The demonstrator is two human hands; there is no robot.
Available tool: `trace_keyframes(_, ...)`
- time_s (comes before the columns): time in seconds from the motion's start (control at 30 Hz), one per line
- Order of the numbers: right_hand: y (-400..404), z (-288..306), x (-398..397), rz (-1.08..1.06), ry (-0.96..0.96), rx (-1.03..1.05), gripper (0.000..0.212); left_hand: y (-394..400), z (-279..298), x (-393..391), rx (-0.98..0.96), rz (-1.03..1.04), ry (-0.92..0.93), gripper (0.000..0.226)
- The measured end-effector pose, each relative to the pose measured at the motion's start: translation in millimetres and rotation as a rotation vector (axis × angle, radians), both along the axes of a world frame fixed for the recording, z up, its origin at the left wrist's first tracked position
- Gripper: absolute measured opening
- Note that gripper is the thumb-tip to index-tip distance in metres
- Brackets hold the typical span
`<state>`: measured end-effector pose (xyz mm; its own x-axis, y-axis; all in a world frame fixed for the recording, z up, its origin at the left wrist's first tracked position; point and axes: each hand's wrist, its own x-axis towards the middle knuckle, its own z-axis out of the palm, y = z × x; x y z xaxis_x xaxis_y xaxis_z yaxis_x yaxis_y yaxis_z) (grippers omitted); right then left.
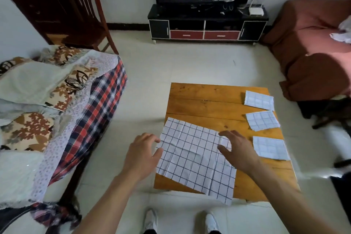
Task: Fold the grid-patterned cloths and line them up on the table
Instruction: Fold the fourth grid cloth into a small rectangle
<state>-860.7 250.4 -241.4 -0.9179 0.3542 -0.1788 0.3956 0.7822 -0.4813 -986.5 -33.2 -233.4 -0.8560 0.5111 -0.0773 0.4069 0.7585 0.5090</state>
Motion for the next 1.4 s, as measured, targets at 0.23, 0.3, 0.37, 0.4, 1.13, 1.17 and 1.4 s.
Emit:
trace_keyframes(0.23,-74,-43,-15,-0.184,-0.087,-0.027,0.043,-32,-42,-79,-0.034,-0.247,-0.007,0.025)
trace_keyframes(0.3,-92,-65,-23,-0.198,-0.124,-0.052,0.043,-38,-58,-98,-0.046,-0.258,-0.018,0.024)
trace_keyframes(0.37,-107,-91,-31,-0.205,-0.160,-0.073,0.043,-43,-81,-113,-0.058,-0.275,-0.015,0.022)
trace_keyframes(0.4,-112,-106,-35,-0.211,-0.179,-0.076,0.044,-44,-96,-119,-0.065,-0.290,-0.011,0.022)
trace_keyframes(1.13,-174,-361,-76,-0.292,-0.214,0.026,0.077,-14,-366,-191,-0.354,-0.610,0.175,0.098)
trace_keyframes(1.17,-172,-361,-76,-0.278,-0.216,0.024,0.080,-10,-366,-191,-0.421,-0.659,0.188,0.106)
trace_keyframes(1.4,-136,-357,-86,-0.118,-0.213,-0.006,0.087,-5,-377,-198,-0.311,-0.721,0.370,0.096)
